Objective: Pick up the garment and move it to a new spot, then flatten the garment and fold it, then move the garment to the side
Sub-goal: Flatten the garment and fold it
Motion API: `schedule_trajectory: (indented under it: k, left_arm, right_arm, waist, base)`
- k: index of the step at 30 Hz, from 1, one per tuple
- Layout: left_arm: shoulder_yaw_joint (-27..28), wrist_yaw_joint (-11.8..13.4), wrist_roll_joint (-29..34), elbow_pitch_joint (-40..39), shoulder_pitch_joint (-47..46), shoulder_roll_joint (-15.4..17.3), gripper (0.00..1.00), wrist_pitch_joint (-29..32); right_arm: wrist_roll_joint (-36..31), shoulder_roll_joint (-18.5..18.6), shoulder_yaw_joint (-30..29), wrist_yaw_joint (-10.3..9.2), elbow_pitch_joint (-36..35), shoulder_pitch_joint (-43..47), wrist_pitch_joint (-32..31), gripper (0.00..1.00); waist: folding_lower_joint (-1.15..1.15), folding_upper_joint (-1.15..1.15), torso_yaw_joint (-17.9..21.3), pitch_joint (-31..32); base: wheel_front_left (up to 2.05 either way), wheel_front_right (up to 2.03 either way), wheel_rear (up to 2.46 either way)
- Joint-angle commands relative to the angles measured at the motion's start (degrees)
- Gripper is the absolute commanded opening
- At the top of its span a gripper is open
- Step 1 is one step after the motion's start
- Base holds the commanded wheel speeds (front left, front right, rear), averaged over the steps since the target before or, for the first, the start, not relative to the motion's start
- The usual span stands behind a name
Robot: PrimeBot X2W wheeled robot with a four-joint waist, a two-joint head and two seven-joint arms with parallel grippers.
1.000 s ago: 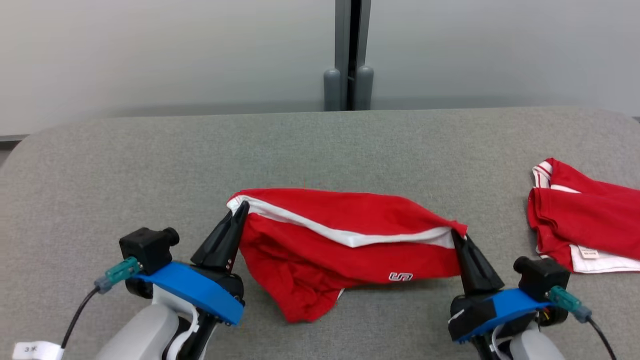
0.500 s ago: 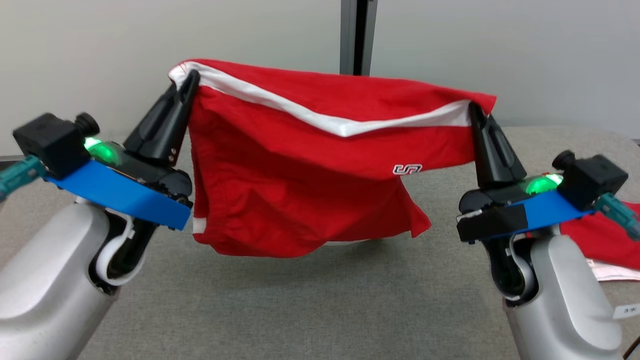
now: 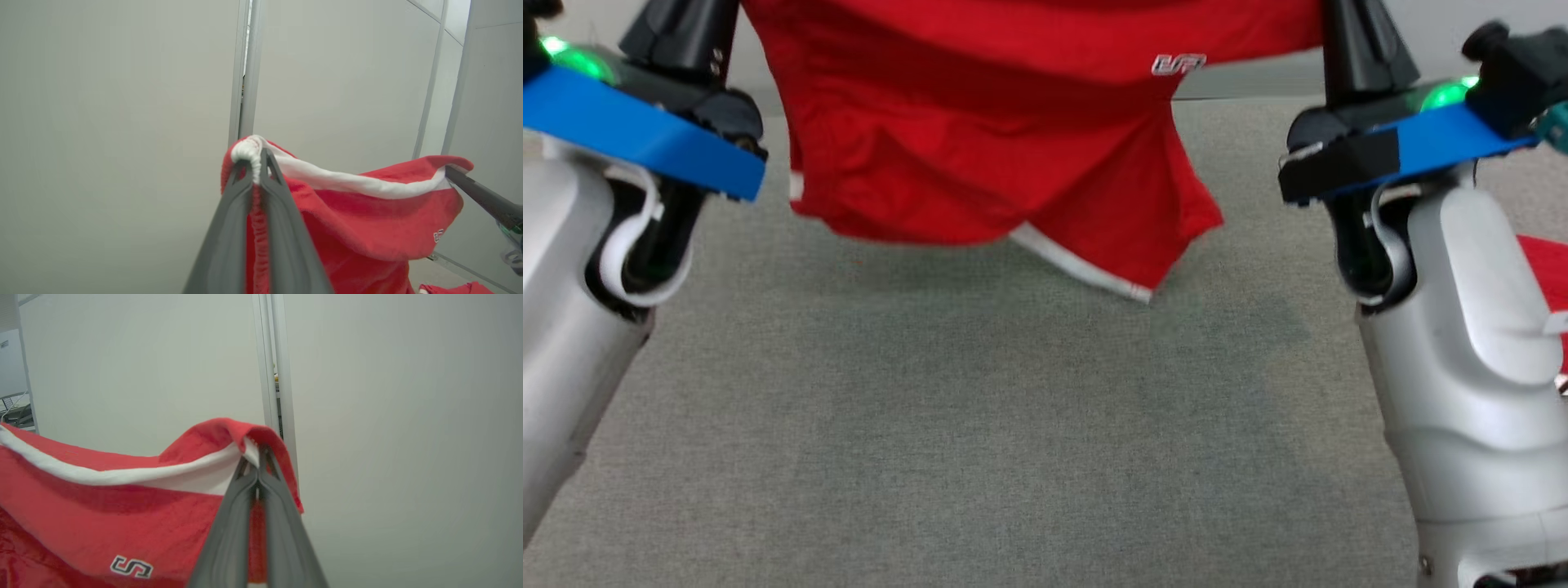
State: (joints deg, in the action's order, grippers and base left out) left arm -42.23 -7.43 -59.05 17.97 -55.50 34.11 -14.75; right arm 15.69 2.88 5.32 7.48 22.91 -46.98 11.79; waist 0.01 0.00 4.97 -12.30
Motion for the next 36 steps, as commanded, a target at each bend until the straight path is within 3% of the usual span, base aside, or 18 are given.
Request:
schedule_trajectory:
  k: [1, 5, 8, 17, 23, 36]
  left_arm:
    - [1.47, -0.1, 0.45, 0.1, -2.65, -0.85, 0.0, -0.43]
    - [7.65, -0.1, 3.34, -2.64, -2.86, -3.69, 0.0, -0.44]
    - [8.33, -0.1, 5.12, -4.73, 2.47, -4.89, 0.0, -0.42]
    - [7.98, -0.1, 3.92, -3.63, 31.08, -9.88, 0.0, -0.45]
    - [9.17, -0.1, 3.48, -2.37, 43.29, -13.43, 0.0, -0.45]
    - [9.43, -0.1, 9.39, -5.91, 57.59, -17.45, 0.0, -0.45]
  right_arm:
    - [-0.43, 0.07, -0.46, 0.01, 1.68, -3.51, 1.33, 0.0]
    - [-0.17, 0.1, -1.95, 0.01, 4.93, -7.51, 3.09, 0.0]
    - [-0.02, 0.08, -1.49, 0.01, 6.41, -5.0, 3.38, 0.0]
    - [6.9, 0.1, 2.42, 0.02, 12.14, 15.88, 3.42, 0.0]
    - [11.57, 0.19, 3.75, 0.01, 15.69, 25.81, 3.44, 0.0]
    - [15.53, 0.18, -2.42, 0.01, 10.01, 40.86, 3.44, 0.0]
  waist:
    - [-0.01, 0.0, -0.87, -1.81]
    - [-0.01, 0.0, -1.25, -2.98]
    - [-0.01, 0.0, -1.51, -2.71]
    - [-0.01, 0.0, -2.28, 0.16]
    - [-0.01, 0.0, -3.05, 3.24]
    - [-0.01, 0.0, -4.41, 11.95]
  base:
    - [0.0, 0.0, 0.0]
    - [0.0, 0.0, 0.0]
    - [0.0, 0.0, 0.0]
    - [0.0, 0.0, 0.0]
    - [0.0, 0.0, 0.0]
    - [0.0, 0.0, 0.0]
